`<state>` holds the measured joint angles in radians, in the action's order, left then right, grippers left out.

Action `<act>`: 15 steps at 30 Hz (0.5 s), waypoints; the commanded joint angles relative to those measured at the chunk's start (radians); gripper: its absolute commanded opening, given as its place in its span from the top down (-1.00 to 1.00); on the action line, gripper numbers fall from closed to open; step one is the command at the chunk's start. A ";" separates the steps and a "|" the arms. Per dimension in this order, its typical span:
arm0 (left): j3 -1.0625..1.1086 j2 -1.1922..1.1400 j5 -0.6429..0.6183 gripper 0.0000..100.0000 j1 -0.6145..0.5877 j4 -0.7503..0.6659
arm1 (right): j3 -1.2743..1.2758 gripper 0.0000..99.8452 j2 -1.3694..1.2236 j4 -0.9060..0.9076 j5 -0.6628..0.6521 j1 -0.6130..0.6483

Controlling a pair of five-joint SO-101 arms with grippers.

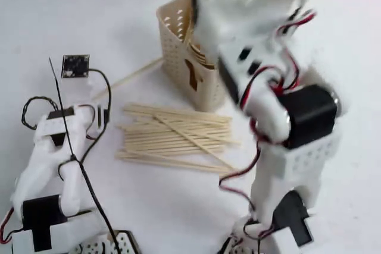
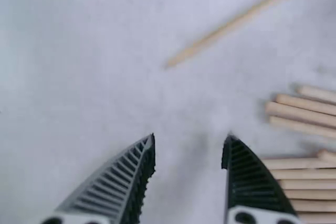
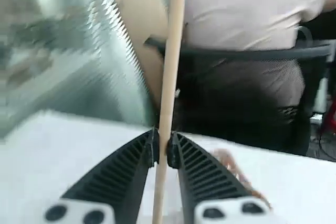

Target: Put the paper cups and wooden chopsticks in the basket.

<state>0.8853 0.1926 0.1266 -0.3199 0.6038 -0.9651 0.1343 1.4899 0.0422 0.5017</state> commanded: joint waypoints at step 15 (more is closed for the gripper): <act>-0.038 0.004 -0.002 0.57 0.005 -0.003 | 0.787 0.96 -0.108 -0.041 -0.494 0.260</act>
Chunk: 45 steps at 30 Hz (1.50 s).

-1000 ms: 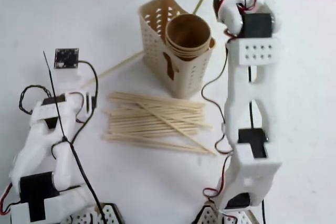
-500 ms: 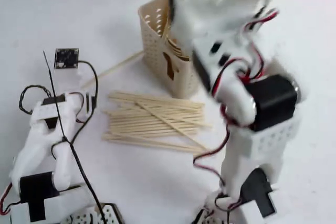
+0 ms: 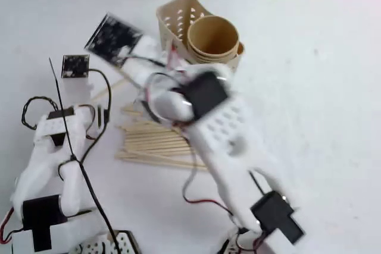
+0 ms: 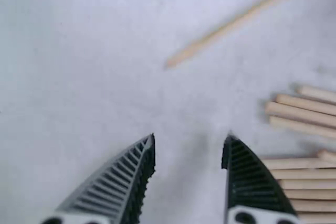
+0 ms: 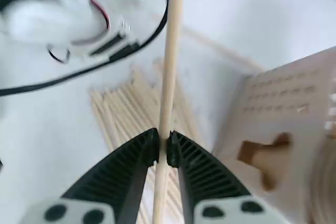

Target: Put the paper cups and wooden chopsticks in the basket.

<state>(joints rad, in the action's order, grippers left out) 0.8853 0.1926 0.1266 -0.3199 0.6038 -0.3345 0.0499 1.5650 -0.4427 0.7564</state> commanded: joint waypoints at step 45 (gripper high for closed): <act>-0.038 0.004 -0.002 0.57 0.010 -0.003 | 0.100 0.71 0.357 -0.134 0.124 -0.193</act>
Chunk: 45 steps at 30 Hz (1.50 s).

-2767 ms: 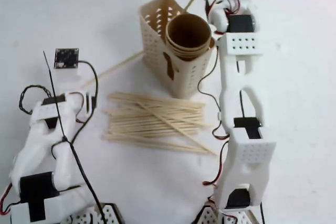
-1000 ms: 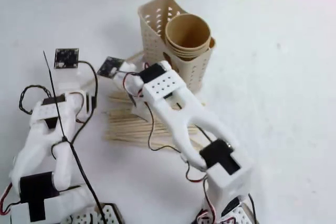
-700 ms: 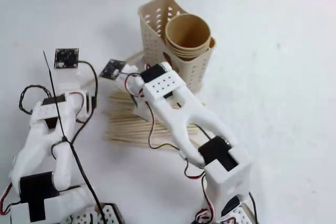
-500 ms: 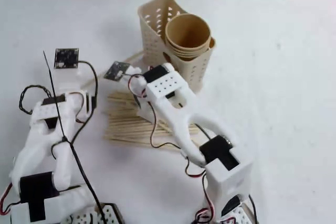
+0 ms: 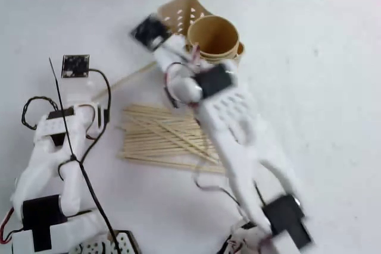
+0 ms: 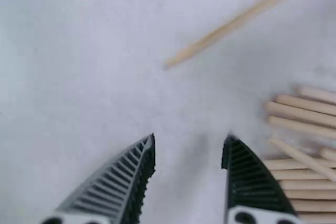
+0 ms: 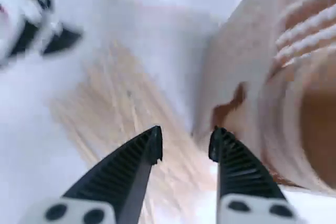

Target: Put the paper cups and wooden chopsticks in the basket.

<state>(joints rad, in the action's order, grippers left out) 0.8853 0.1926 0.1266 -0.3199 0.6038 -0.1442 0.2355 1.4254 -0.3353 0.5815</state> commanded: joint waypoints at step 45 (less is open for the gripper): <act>-0.038 0.008 -0.002 0.57 0.010 0.005 | -0.123 0.96 -0.285 -0.191 0.578 -0.452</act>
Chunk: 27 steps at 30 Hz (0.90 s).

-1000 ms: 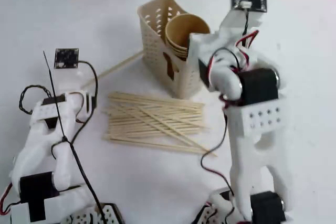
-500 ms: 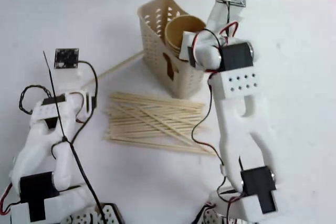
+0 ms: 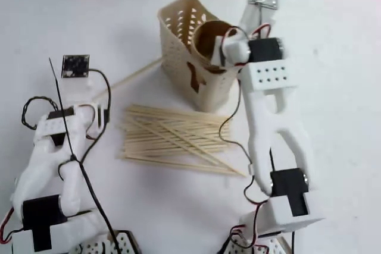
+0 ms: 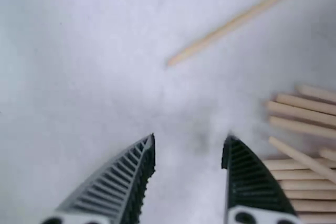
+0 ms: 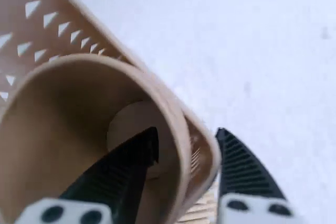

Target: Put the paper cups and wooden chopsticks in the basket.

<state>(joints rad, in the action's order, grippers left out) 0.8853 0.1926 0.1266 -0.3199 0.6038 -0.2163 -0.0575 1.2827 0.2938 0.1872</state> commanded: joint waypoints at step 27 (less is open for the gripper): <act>-0.037 0.004 -0.002 0.57 0.010 0.002 | -0.832 0.97 -0.367 0.438 -0.572 -0.352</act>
<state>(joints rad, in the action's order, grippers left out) 0.8853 0.1926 0.1266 -0.3199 0.6038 -0.9206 -0.4181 1.6847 -0.2232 -0.1105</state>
